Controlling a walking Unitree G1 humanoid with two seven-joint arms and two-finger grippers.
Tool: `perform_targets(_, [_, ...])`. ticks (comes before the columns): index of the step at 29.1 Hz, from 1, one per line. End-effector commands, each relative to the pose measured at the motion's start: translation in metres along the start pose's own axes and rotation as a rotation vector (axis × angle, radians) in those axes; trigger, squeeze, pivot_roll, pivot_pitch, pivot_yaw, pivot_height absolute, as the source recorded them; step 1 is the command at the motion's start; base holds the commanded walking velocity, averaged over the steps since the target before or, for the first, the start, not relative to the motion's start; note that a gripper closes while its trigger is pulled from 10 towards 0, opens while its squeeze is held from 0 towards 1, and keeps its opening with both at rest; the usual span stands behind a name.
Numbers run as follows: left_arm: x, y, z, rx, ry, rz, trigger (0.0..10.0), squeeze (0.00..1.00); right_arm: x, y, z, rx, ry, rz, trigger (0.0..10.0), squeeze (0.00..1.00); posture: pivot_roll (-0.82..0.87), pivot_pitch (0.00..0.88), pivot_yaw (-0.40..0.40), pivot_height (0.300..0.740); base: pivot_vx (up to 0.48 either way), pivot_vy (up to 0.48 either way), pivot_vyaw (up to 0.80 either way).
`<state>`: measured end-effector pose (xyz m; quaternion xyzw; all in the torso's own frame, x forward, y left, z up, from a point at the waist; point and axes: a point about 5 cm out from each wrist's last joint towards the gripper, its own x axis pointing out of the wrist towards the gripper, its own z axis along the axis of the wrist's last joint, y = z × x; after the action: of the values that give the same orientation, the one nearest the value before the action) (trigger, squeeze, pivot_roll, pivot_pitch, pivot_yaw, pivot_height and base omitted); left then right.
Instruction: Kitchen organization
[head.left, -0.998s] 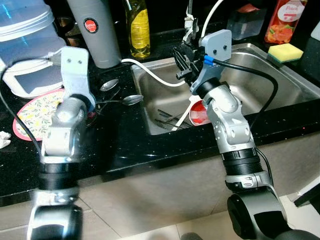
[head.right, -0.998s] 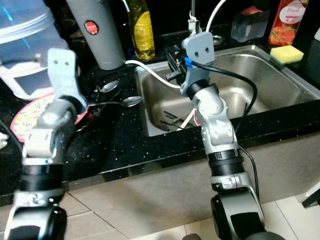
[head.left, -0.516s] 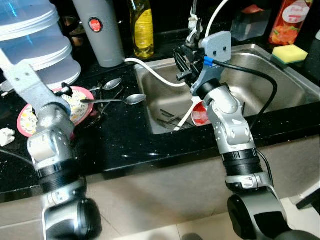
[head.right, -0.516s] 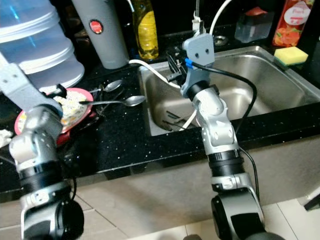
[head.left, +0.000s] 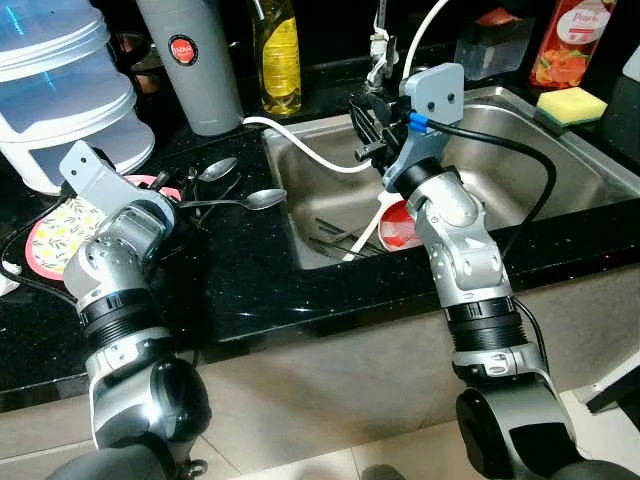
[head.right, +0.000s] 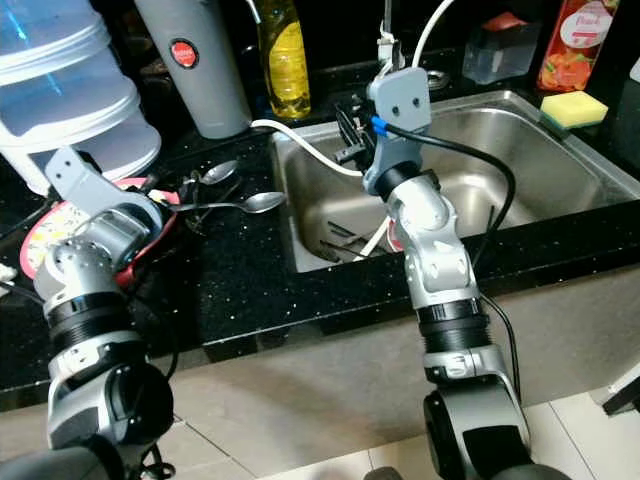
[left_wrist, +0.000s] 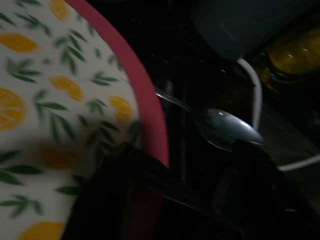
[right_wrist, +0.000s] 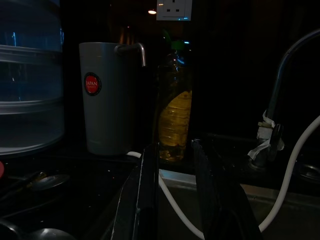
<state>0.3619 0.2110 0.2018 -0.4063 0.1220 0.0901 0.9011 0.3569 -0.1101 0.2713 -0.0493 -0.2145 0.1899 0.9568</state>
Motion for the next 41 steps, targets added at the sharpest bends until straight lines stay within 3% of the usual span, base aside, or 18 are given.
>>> perform_targets(1, [0.002,-0.003,-0.005,-0.038,0.04,-0.03,0.6,0.0,0.0,0.003,-0.001,-0.001,0.01,0.009,10.0,0.0,-0.12,0.0,0.071,0.74,0.0,0.0,0.0])
perform_targets(2, [0.003,-0.006,-0.008,-0.07,0.061,-0.048,0.0,0.0,0.0,0.002,-0.001,-0.002,0.011,0.008,10.0,0.0,-0.13,0.0,0.07,0.74,0.0,0.0,0.0])
perform_targets(6, [0.004,-0.007,-0.011,-0.143,0.07,-0.06,0.0,0.0,0.0,0.001,-0.001,-0.004,0.011,0.006,10.0,0.0,-0.13,0.0,0.067,0.74,0.0,0.0,0.0])
perform_targets(13, [0.005,-0.007,-0.005,-0.168,0.039,-0.087,0.0,0.0,0.001,0.002,-0.001,-0.004,0.011,0.009,10.0,0.0,-0.12,0.0,0.066,0.74,0.0,0.0,0.0])
perform_targets(17, [-0.004,-0.029,0.005,-0.157,-0.009,-0.279,0.0,0.0,0.001,0.002,0.0,-0.006,0.009,0.01,10.0,0.0,-0.13,0.0,0.065,0.74,0.0,0.0,0.0])
perform_targets(19, [-0.006,-0.034,0.005,-0.154,-0.011,-0.315,0.0,0.0,0.001,0.002,0.0,-0.006,0.008,0.01,10.0,0.0,-0.13,0.0,0.065,0.74,0.0,0.0,0.0])
perform_targets(25, [-0.027,-0.077,-0.003,-0.137,0.021,-0.629,0.0,0.0,0.001,0.002,0.0,-0.008,0.009,0.01,10.0,0.0,-0.13,0.0,0.067,0.74,0.0,0.0,0.0])
perform_targets(29, [-0.032,-0.087,-0.009,-0.108,0.043,-0.694,0.0,0.0,0.001,0.002,0.0,-0.008,0.008,0.009,10.0,0.0,-0.13,0.0,0.07,0.74,0.0,0.0,0.0])
perform_targets(30, [-0.033,-0.09,-0.013,-0.065,0.043,-0.699,10.0,0.0,0.001,0.002,0.0,-0.009,0.008,0.009,10.0,0.0,-0.14,0.0,0.07,0.74,0.0,0.0,0.0])
perform_targets(34, [-0.025,-0.084,-0.007,0.201,-0.106,-0.503,10.0,0.0,0.0,0.0,0.001,-0.013,0.005,0.003,10.0,0.0,-0.13,0.0,0.069,0.74,0.0,0.0,0.0])
perform_targets(35, [-0.025,-0.084,-0.007,0.201,-0.106,-0.503,10.0,0.0,0.0,0.0,0.001,-0.013,0.005,0.003,10.0,0.0,-0.13,0.0,0.069,0.74,0.0,0.0,0.0])
perform_targets(38, [-0.02,-0.067,0.009,0.652,-0.25,-0.233,10.0,0.0,0.0,-0.001,0.001,-0.015,0.005,-0.003,10.0,0.0,-0.12,0.0,0.07,0.74,0.0,0.0,0.0])
perform_targets(39, [-0.02,-0.067,0.009,0.652,-0.25,-0.233,10.0,0.0,0.0,-0.001,0.001,-0.015,0.005,-0.003,10.0,0.0,-0.12,0.0,0.07,0.74,0.0,0.0,0.0])
perform_targets(40, [-0.024,-0.063,0.014,0.809,-0.27,-0.205,10.0,0.0,0.0,0.0,0.001,-0.012,0.002,-0.006,10.0,0.0,-0.12,0.0,0.073,0.74,0.0,0.0,0.0])
perform_targets(41, [-0.024,-0.063,0.014,0.809,-0.27,-0.205,10.0,0.0,0.0,0.0,0.001,-0.012,0.002,-0.006,10.0,0.0,-0.12,0.0,0.073,0.74,0.0,0.0,0.0])
